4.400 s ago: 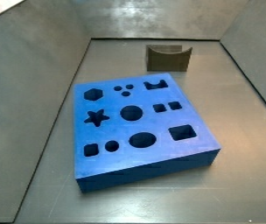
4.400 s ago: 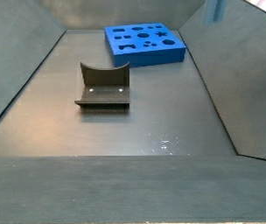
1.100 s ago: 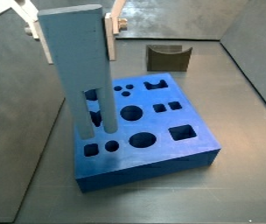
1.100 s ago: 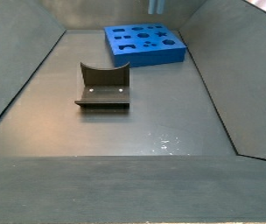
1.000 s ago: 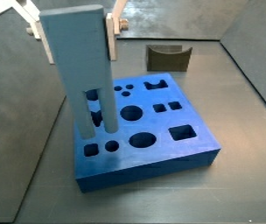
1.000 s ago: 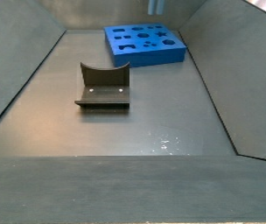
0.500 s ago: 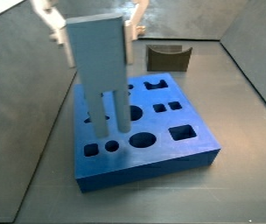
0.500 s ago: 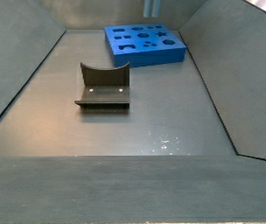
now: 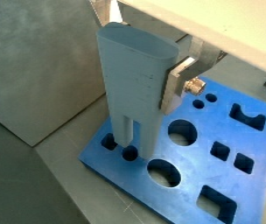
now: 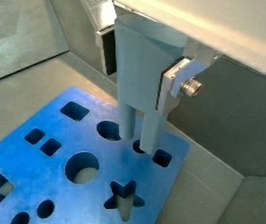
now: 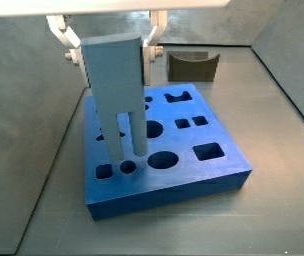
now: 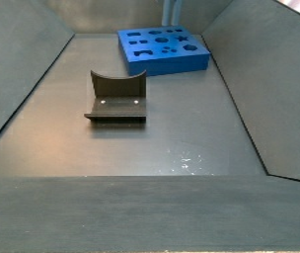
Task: Pick up the square-circle object. Move up. Move to above the board. Insert the square-circle object.
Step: Insert the square-circle object.
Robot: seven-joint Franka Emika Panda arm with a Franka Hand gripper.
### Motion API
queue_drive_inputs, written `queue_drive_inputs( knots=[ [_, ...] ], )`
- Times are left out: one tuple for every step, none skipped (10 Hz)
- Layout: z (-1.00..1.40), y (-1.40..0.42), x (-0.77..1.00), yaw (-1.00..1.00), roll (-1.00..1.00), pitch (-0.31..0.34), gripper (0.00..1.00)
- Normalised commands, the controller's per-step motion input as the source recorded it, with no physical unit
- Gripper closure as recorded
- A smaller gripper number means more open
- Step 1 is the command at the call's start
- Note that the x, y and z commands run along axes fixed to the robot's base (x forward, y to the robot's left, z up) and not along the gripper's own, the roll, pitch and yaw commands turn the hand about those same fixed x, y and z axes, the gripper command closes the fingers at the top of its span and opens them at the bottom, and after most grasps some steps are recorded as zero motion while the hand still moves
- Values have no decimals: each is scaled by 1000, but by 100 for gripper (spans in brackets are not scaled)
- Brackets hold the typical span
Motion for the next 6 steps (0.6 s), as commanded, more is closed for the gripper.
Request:
queue_drive_inputs(
  knots=[
    [-349,-209,-9,74,96,-103,100],
    [-269,-169,-71,89,91,-100,100],
    [-34,0,0,0,4,0,100],
    [-163,0,0,0,46,0,100],
    [-120,0,0,0,0,-1,100],
    [-31,0,0,0,10,0,100]
  ],
)
